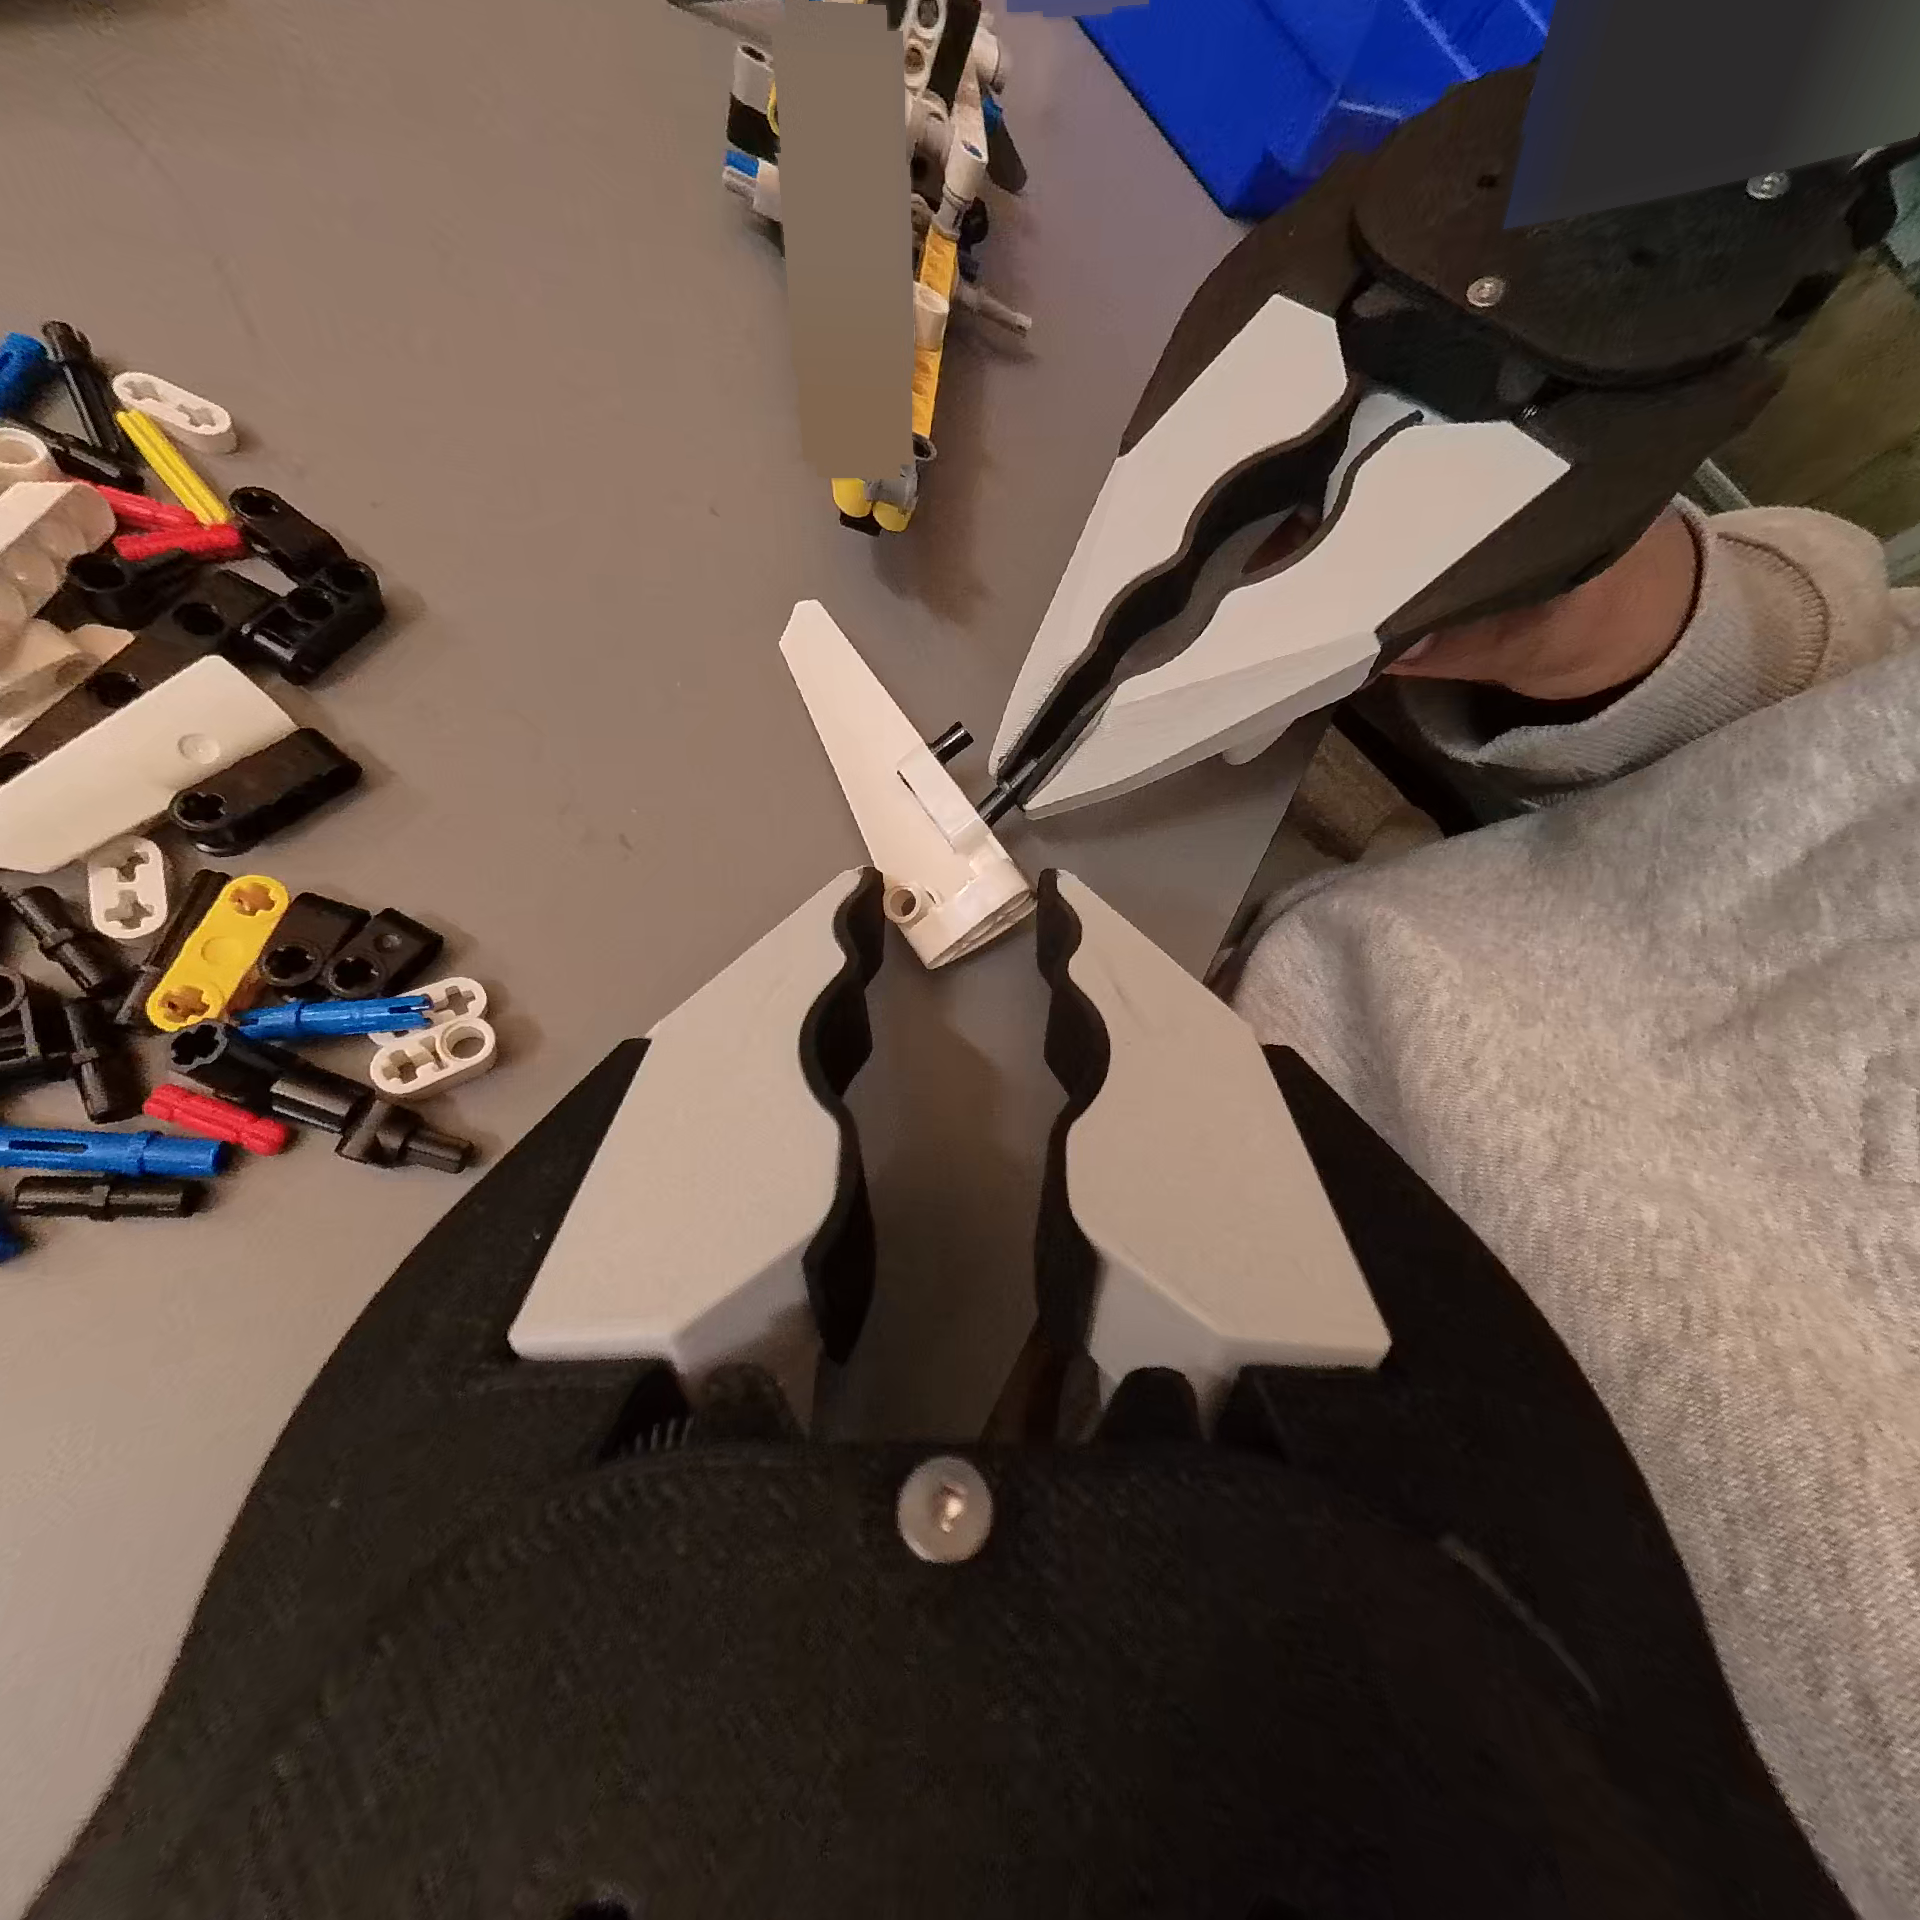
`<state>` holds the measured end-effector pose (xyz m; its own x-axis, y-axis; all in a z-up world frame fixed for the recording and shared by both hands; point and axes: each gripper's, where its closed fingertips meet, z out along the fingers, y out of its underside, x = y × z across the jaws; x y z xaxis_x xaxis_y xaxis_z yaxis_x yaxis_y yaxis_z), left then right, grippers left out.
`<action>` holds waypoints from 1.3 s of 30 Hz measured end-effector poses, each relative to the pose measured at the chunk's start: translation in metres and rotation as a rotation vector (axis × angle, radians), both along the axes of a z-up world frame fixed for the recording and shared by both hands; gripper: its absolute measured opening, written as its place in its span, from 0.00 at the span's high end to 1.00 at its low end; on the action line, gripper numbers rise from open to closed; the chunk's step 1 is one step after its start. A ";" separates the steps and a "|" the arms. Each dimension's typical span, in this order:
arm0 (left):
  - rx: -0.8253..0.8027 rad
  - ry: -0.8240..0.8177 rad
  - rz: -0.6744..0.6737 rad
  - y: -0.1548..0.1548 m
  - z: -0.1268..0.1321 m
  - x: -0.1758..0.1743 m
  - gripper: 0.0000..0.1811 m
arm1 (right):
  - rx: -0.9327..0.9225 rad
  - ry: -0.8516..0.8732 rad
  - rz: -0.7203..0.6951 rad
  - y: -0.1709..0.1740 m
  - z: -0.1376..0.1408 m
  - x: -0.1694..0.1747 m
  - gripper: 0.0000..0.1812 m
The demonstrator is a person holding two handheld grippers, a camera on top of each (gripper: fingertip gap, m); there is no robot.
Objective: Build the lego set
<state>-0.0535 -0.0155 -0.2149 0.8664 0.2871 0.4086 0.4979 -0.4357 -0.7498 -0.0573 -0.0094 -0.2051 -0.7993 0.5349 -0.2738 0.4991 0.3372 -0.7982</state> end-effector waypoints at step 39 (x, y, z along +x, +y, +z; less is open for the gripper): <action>0.000 0.013 0.053 0.004 0.000 -0.003 0.84 | -0.081 -0.081 -0.119 0.005 0.002 -0.006 0.99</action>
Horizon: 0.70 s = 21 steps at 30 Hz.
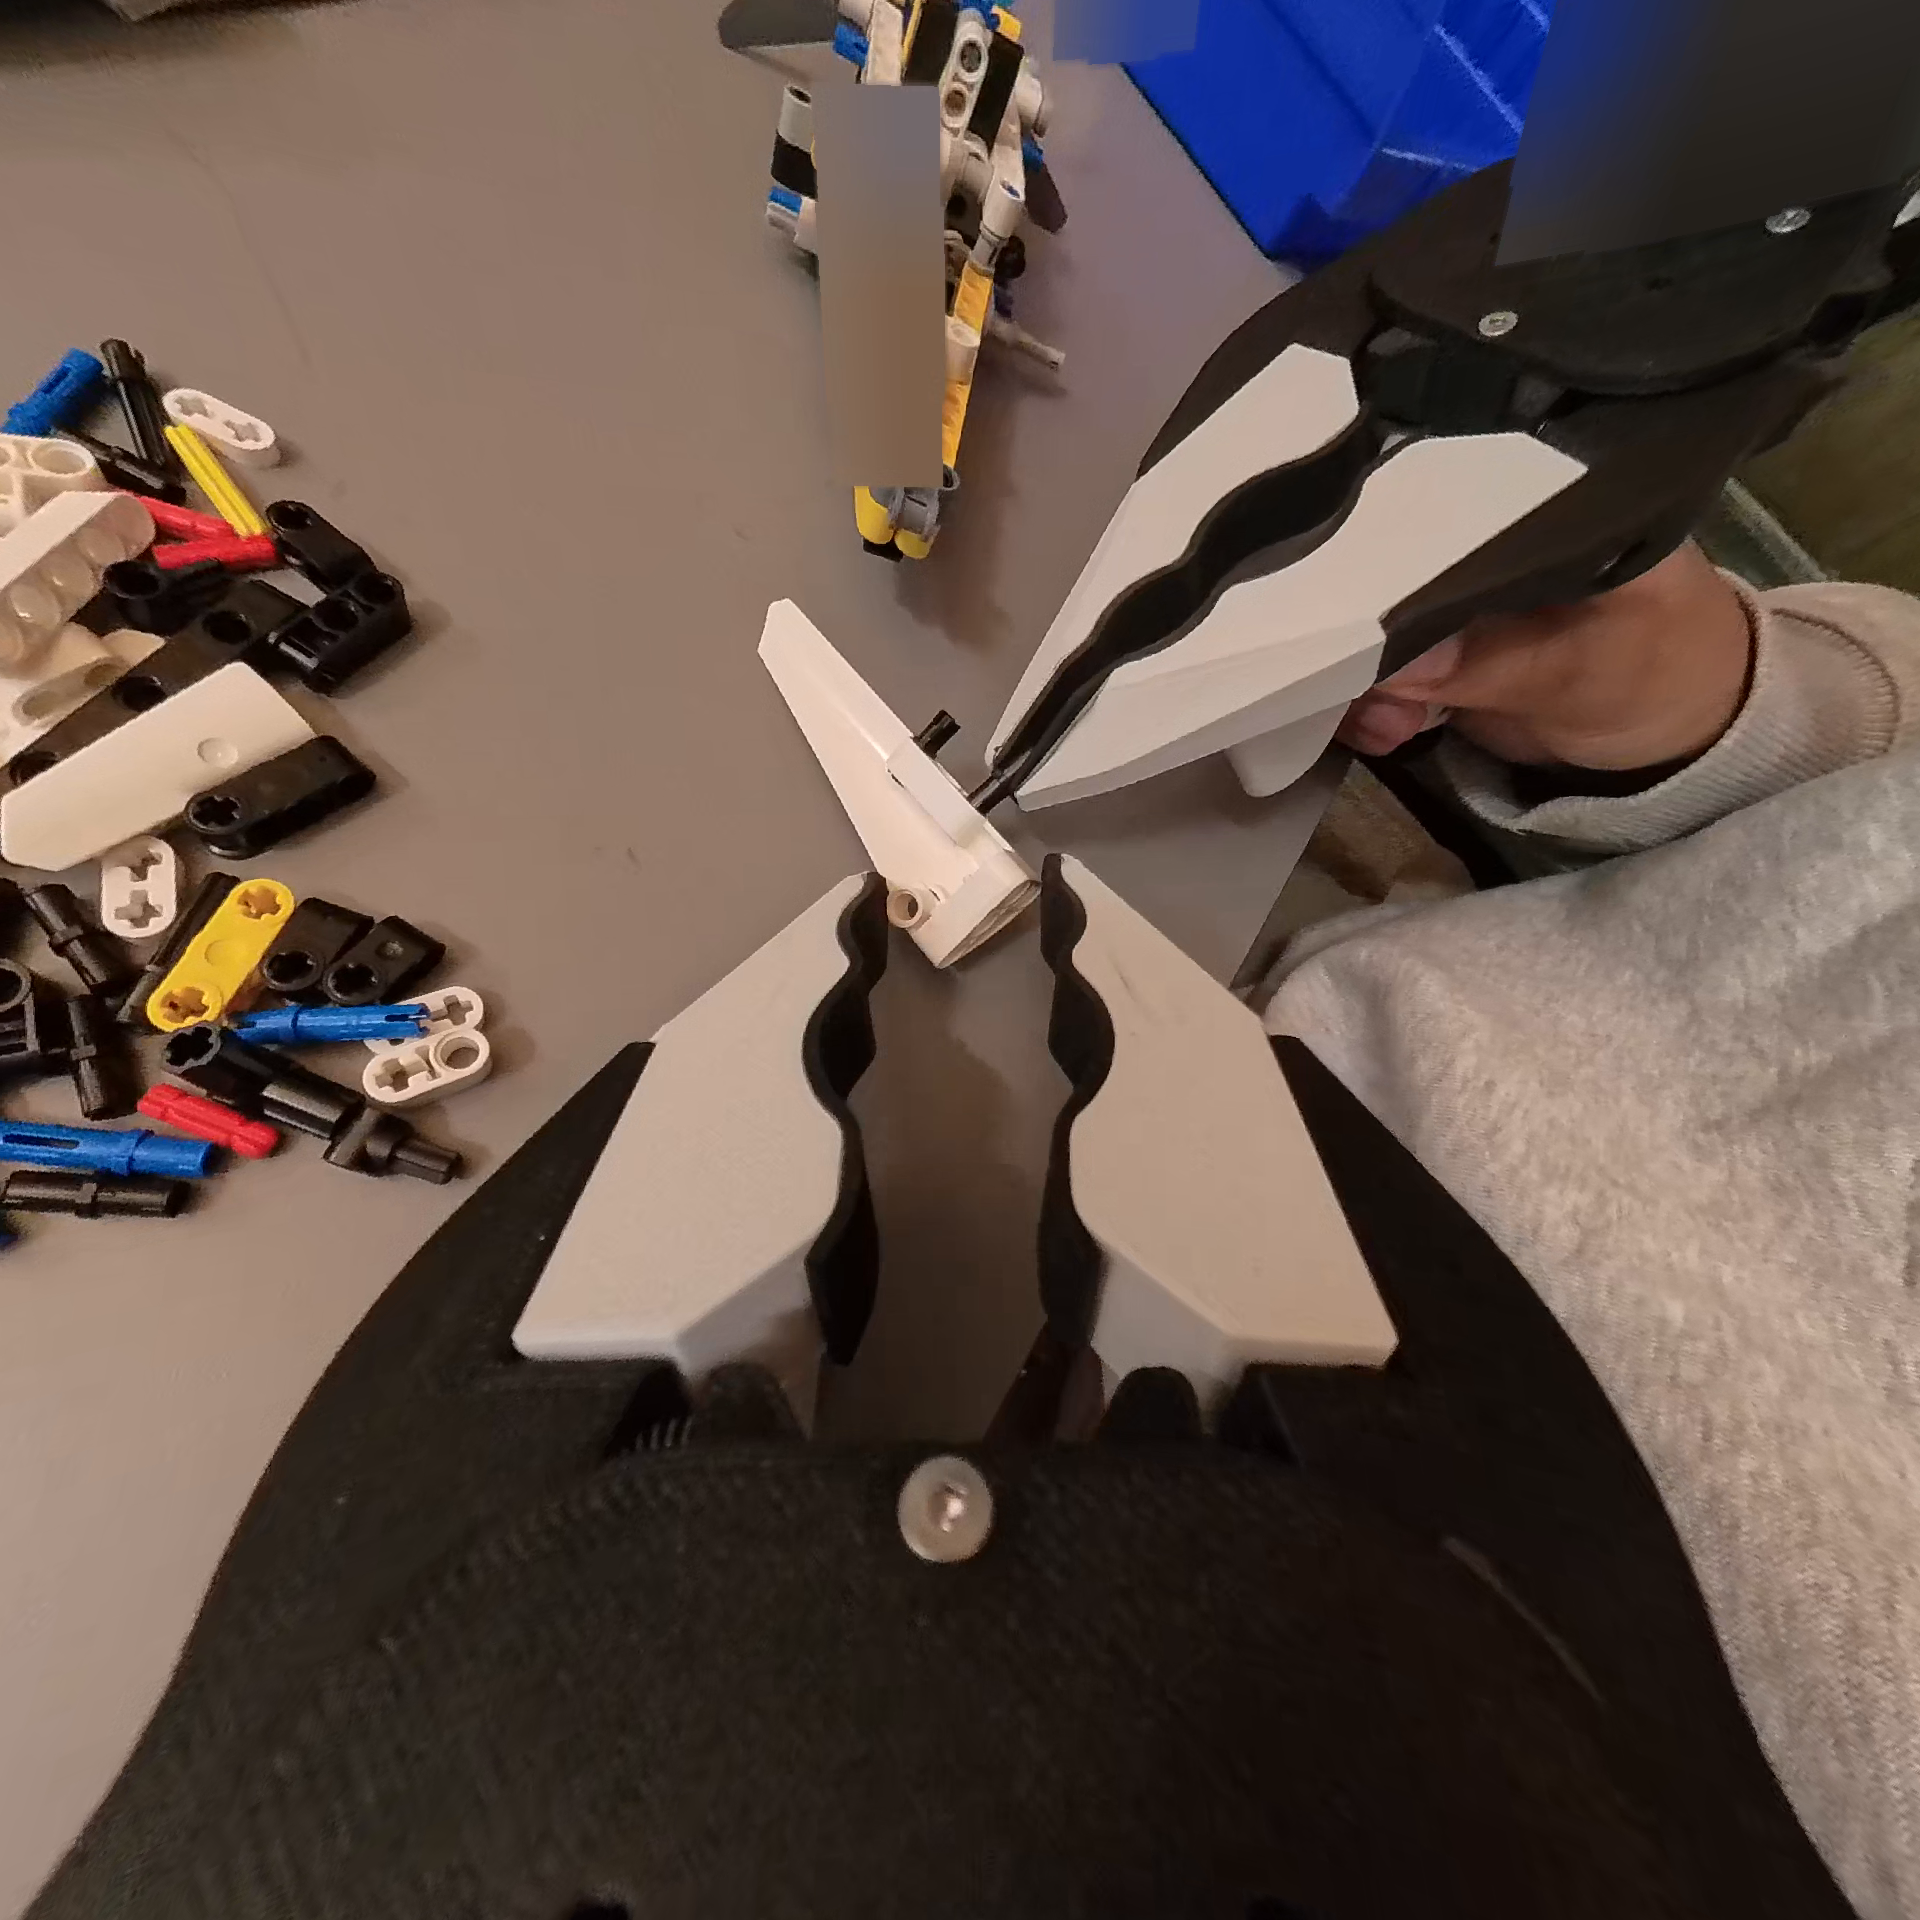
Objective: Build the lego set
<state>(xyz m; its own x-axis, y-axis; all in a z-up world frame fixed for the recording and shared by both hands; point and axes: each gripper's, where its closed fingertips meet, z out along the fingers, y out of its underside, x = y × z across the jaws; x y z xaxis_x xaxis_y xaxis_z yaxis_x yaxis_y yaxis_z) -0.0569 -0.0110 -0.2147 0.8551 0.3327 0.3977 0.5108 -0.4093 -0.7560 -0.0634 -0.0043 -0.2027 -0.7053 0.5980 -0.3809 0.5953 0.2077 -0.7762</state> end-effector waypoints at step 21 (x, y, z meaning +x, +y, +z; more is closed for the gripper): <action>-0.148 0.187 0.003 0.001 -0.009 0.000 0.84 | 0.029 -0.058 -0.025 0.002 -0.010 0.002 0.99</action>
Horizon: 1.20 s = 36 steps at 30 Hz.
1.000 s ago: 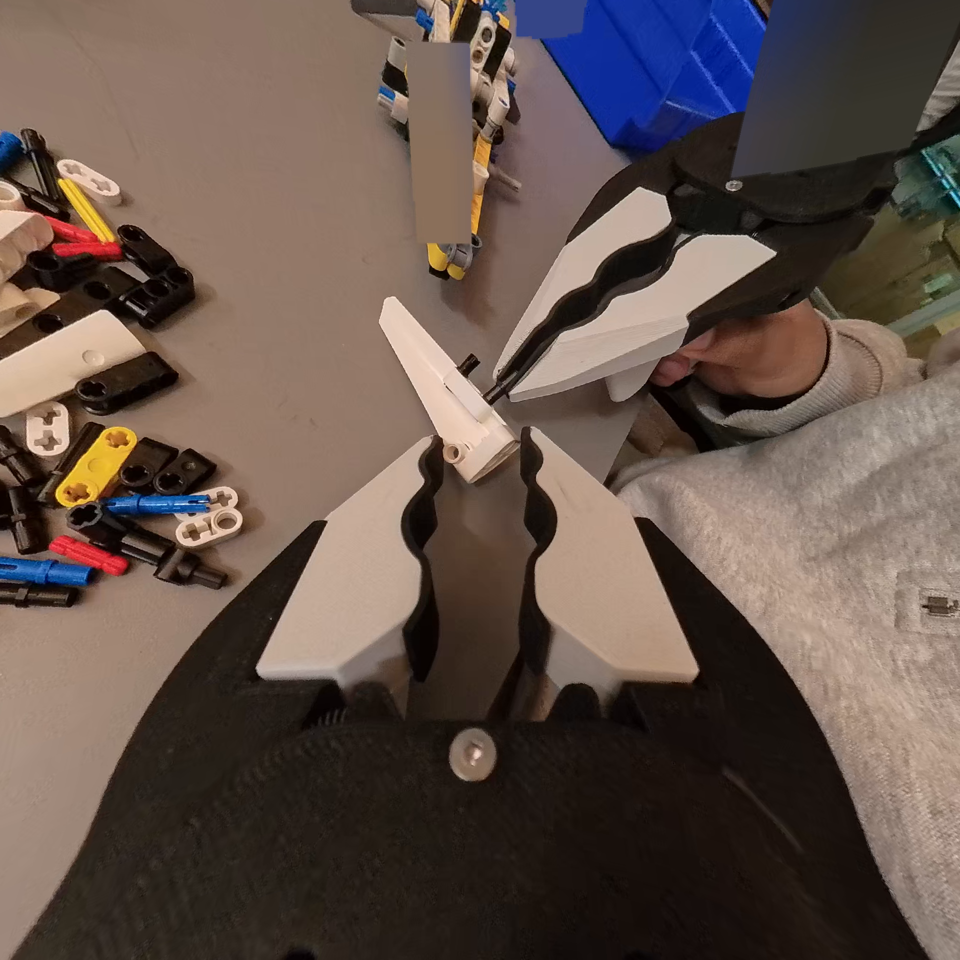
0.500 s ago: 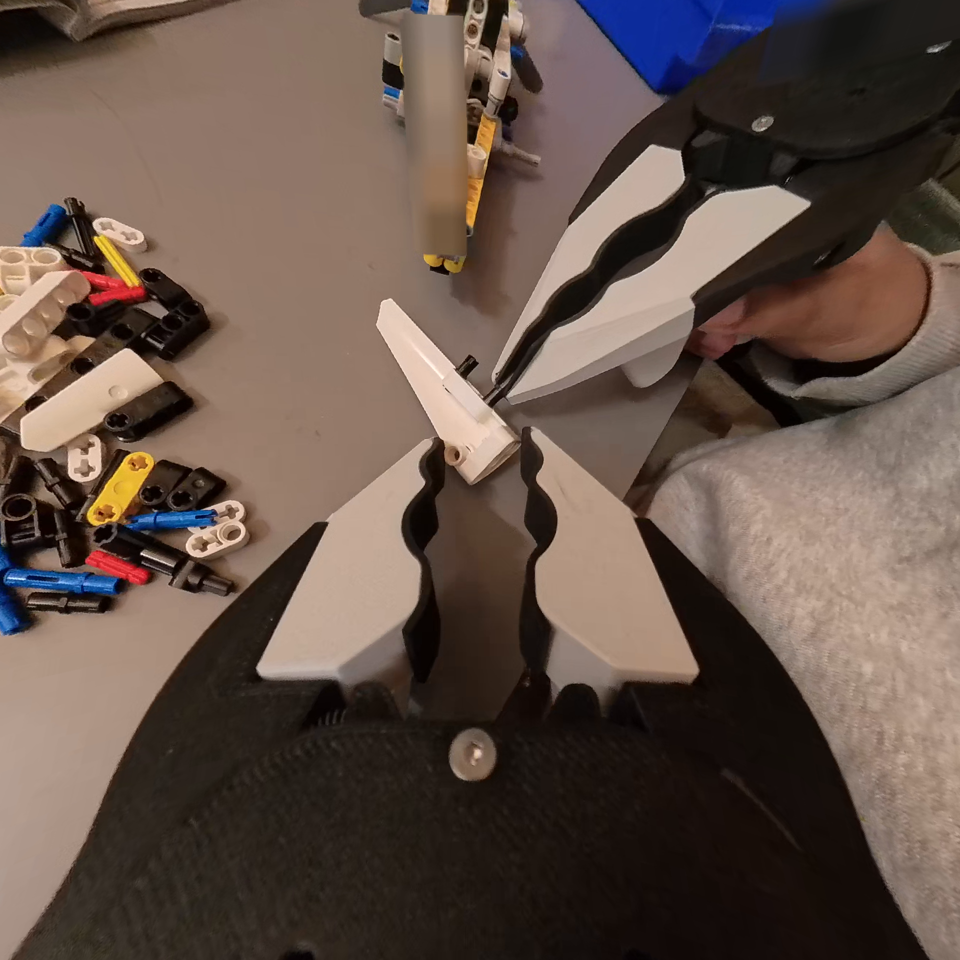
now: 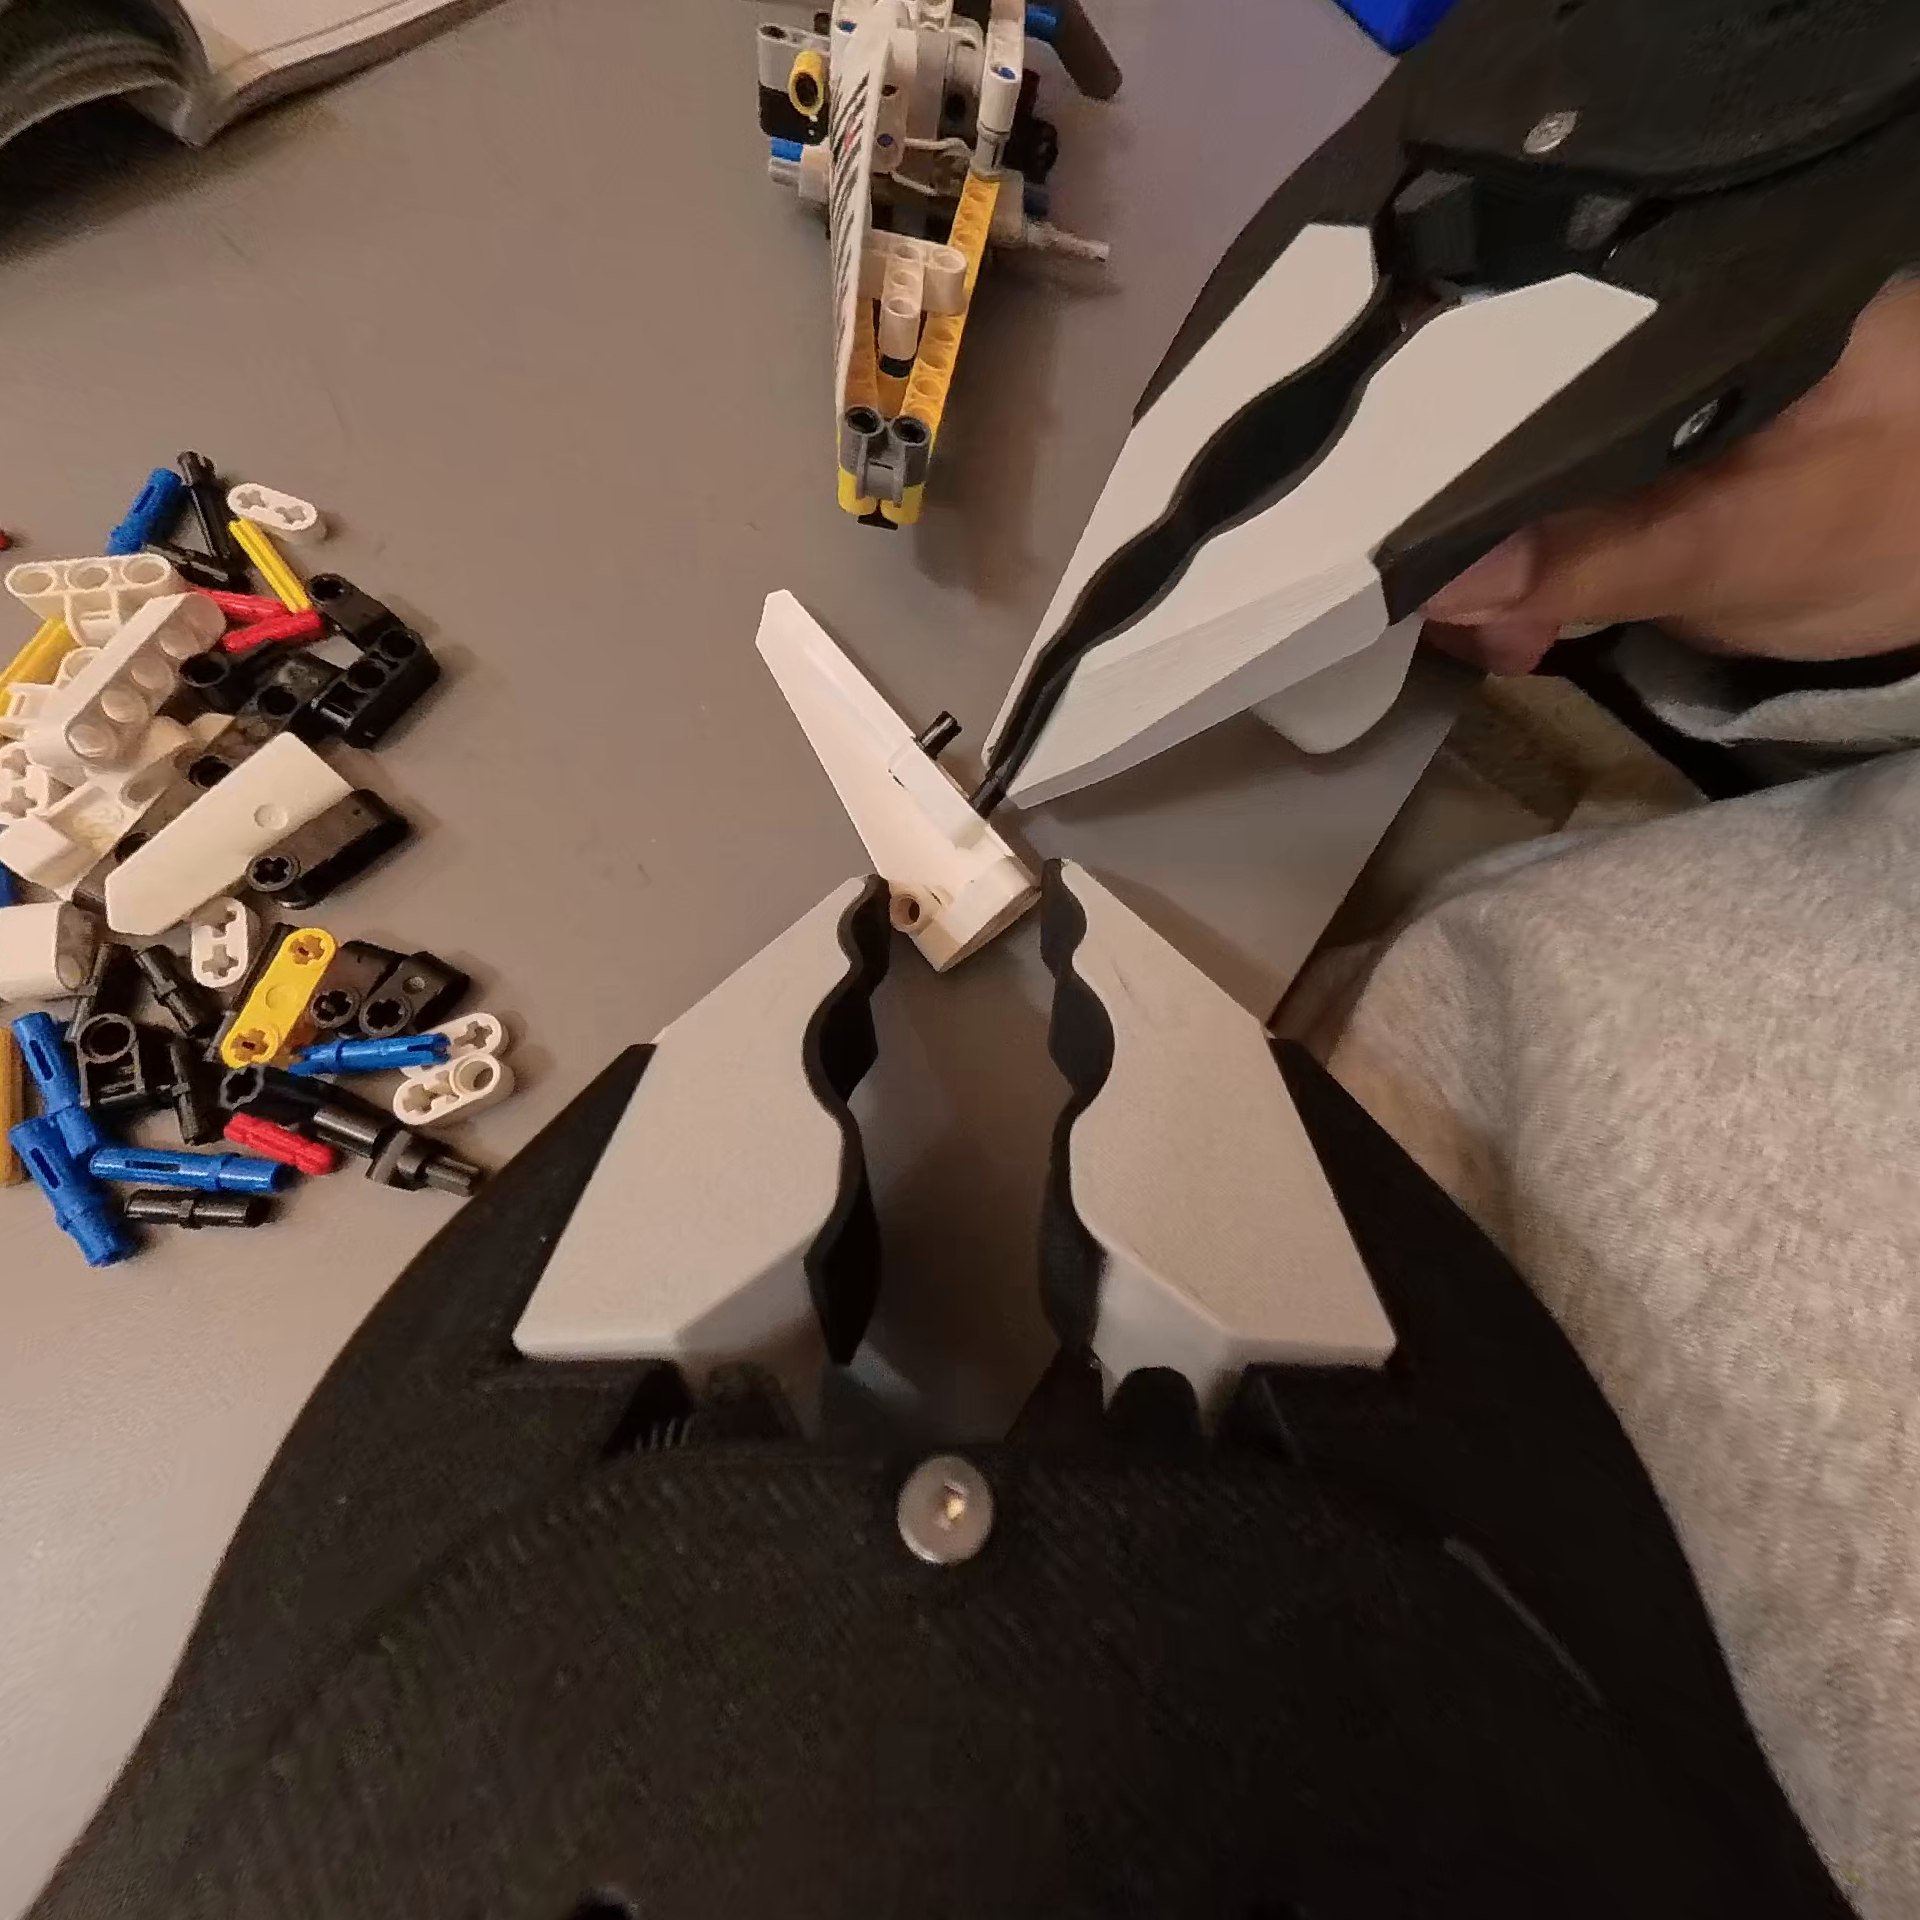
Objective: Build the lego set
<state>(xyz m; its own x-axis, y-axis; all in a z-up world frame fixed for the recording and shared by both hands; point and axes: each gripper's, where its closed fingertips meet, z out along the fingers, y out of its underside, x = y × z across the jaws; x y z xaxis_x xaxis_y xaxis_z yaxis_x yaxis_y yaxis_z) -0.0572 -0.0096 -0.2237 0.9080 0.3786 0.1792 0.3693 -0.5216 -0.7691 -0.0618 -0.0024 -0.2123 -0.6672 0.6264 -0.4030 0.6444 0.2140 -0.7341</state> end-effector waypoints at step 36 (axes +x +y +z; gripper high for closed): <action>-0.046 0.098 -0.011 0.002 -0.003 -0.003 0.84 | 0.062 -0.013 -0.011 0.003 -0.005 -0.002 0.99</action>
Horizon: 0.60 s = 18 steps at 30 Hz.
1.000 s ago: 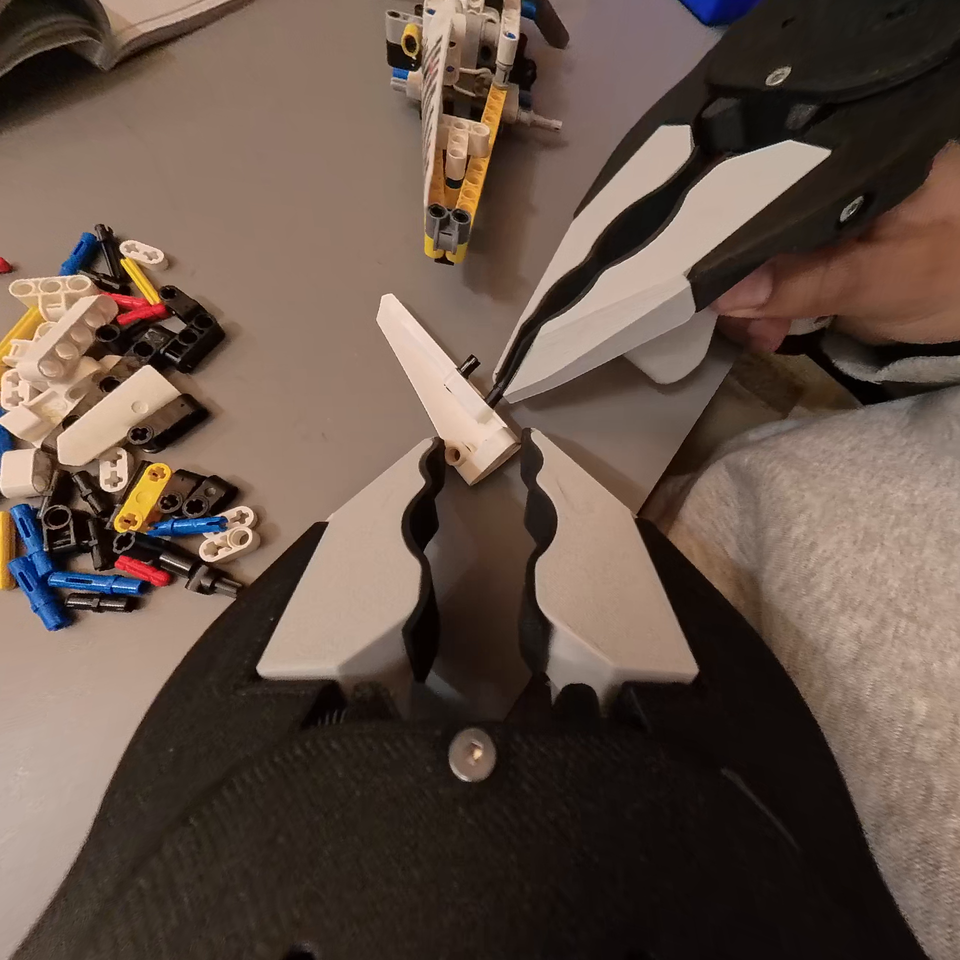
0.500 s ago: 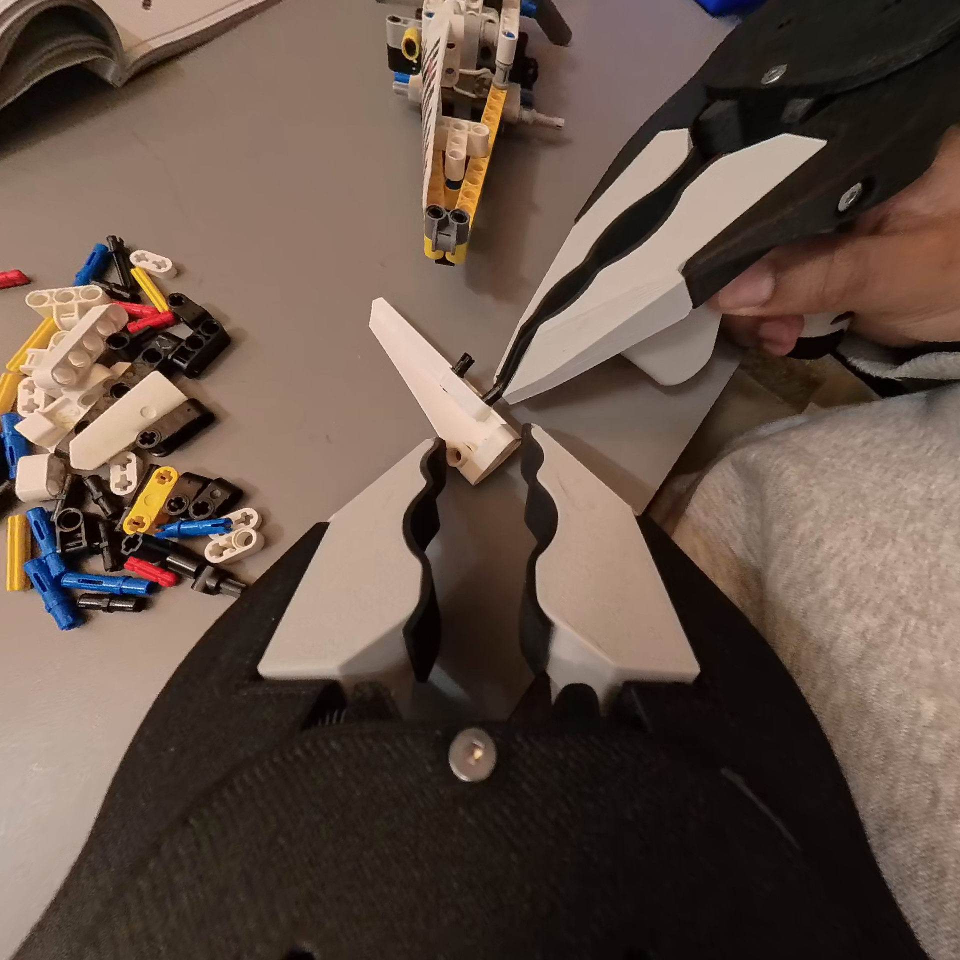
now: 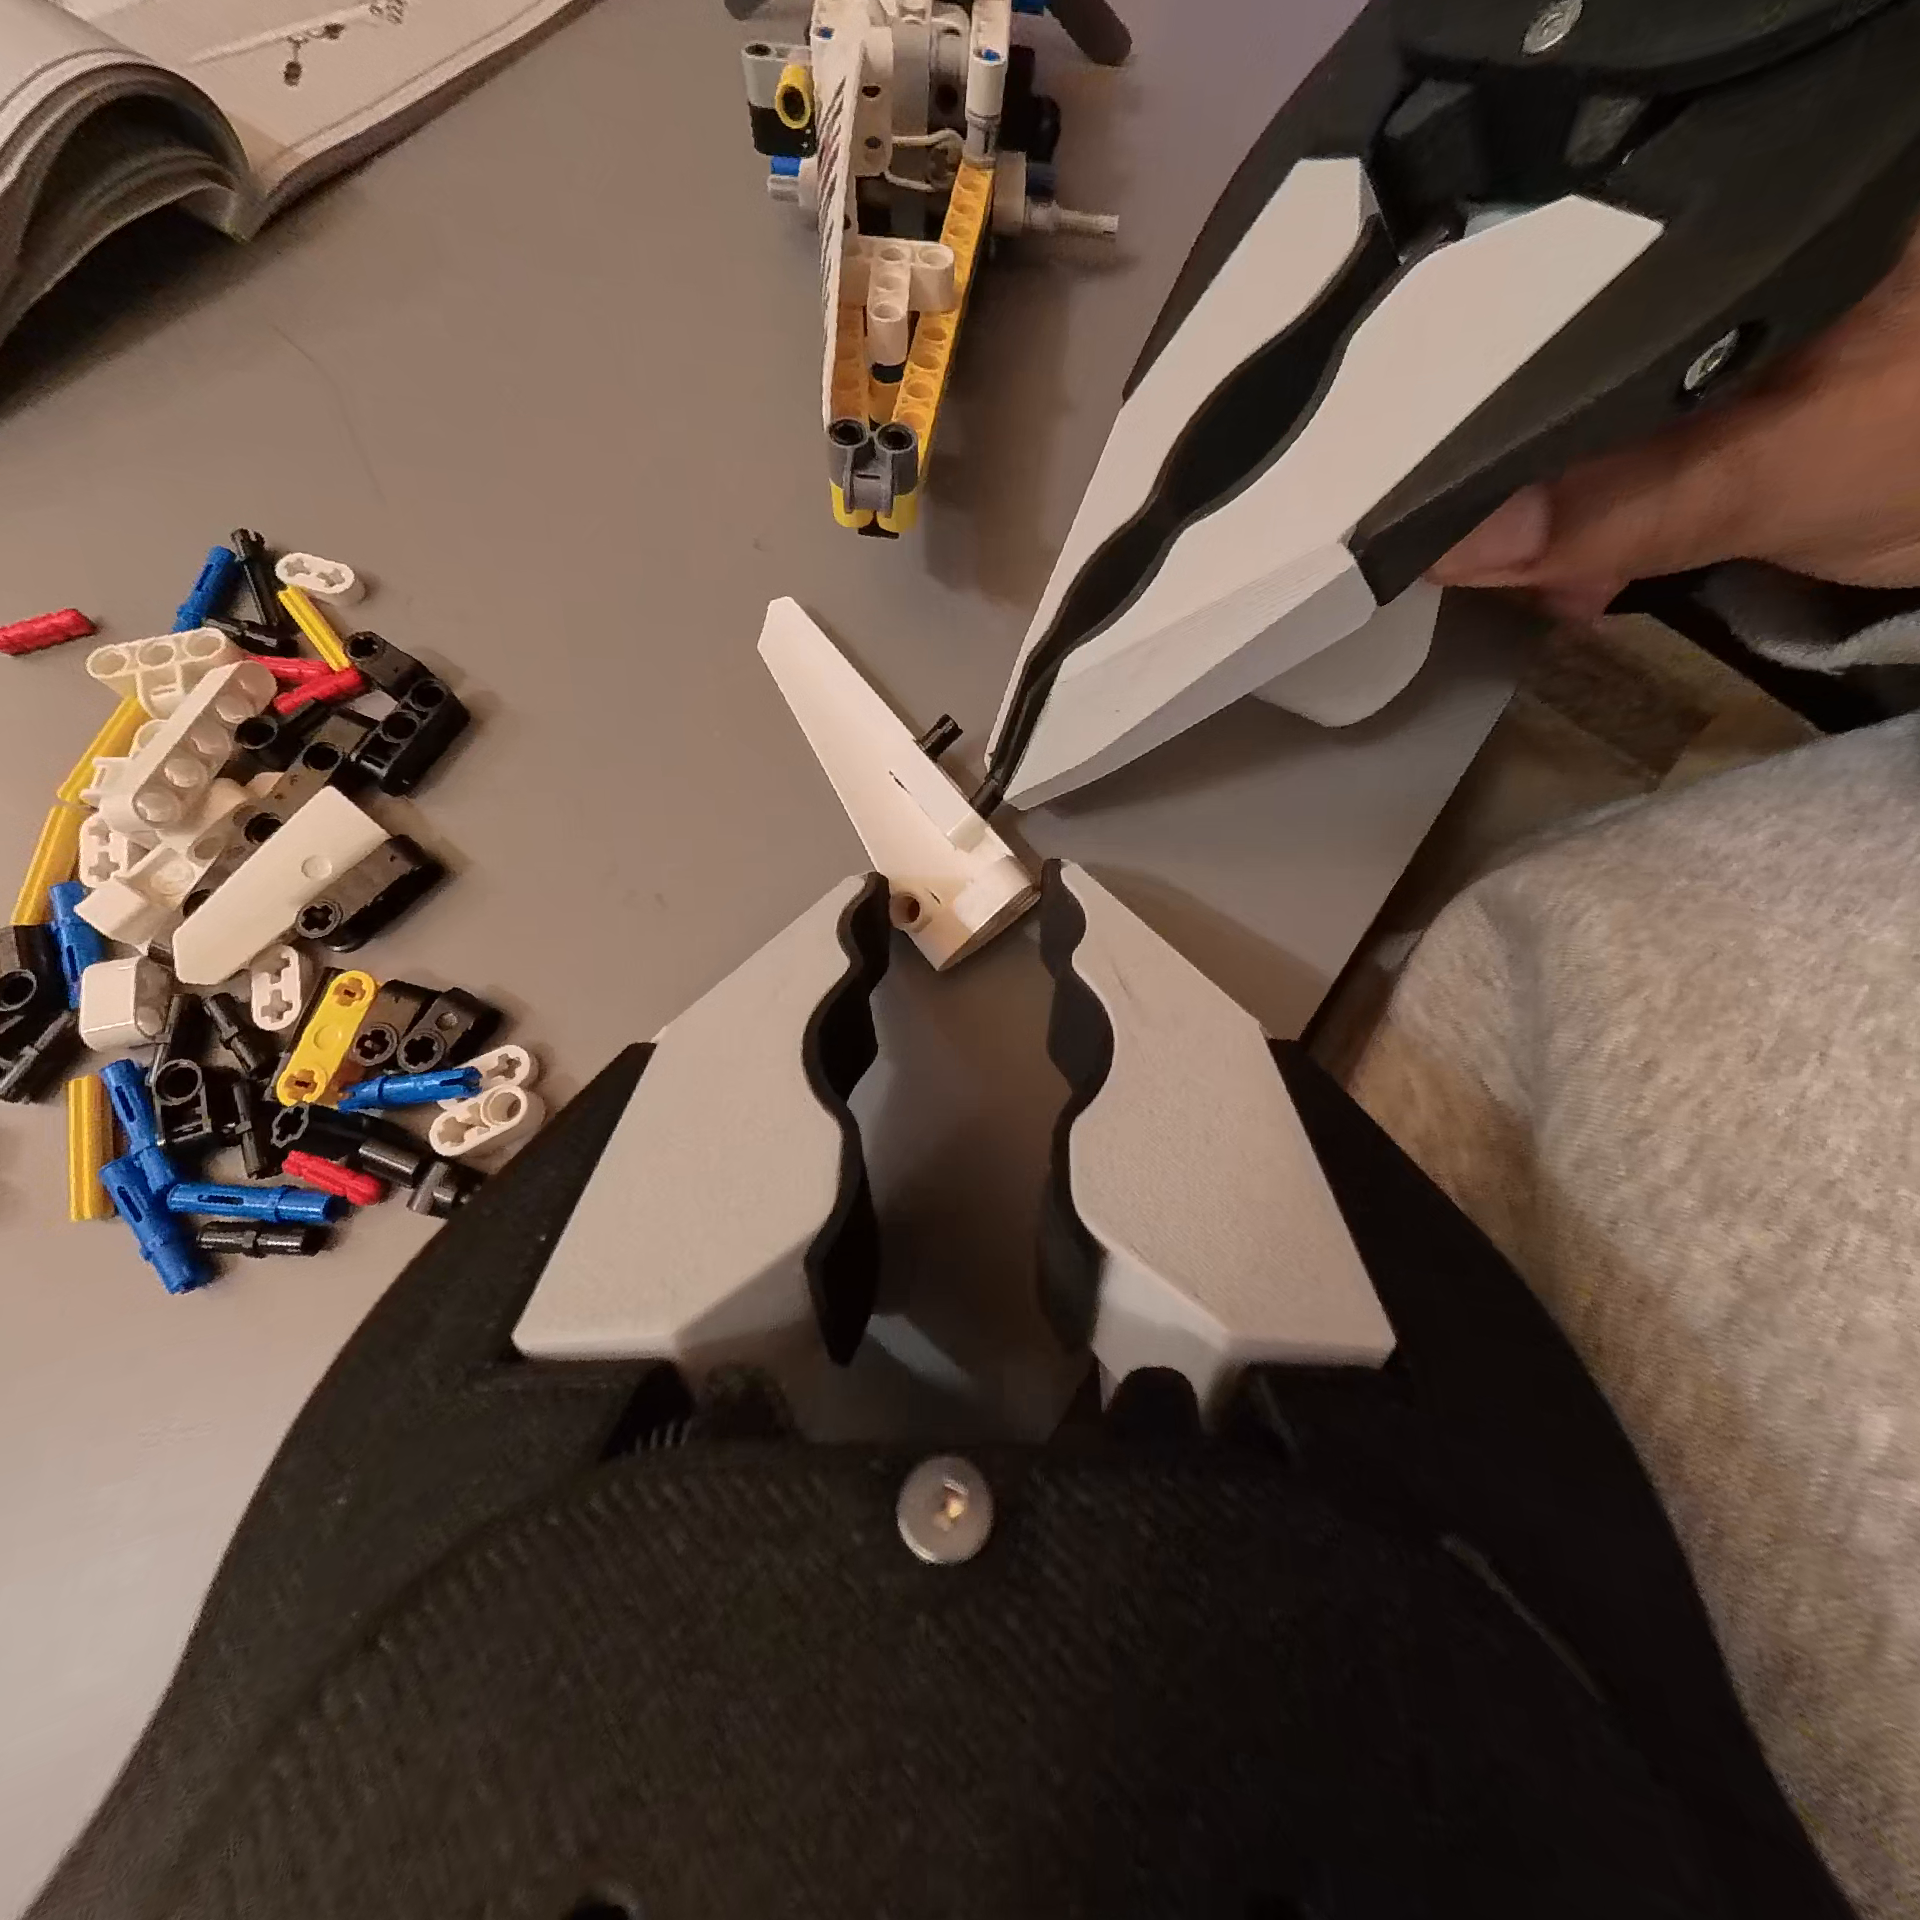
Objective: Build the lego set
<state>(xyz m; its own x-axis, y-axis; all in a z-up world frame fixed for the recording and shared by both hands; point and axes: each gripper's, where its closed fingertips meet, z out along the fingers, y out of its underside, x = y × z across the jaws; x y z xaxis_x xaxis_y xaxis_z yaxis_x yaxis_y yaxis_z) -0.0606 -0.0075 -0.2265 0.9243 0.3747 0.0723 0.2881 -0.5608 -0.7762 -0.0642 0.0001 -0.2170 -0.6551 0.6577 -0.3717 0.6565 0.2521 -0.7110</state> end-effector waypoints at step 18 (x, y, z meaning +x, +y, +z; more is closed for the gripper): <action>-0.005 -0.001 0.016 0.000 -0.001 -0.002 0.84 | -0.075 -0.067 -0.010 0.001 -0.003 0.000 0.99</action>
<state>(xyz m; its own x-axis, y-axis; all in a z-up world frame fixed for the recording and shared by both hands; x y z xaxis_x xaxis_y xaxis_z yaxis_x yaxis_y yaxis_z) -0.0625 -0.0072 -0.2270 0.9180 0.3901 0.0709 0.2977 -0.5600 -0.7731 -0.0639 0.0009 -0.2196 -0.6208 0.6325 -0.4632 0.7056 0.1933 -0.6817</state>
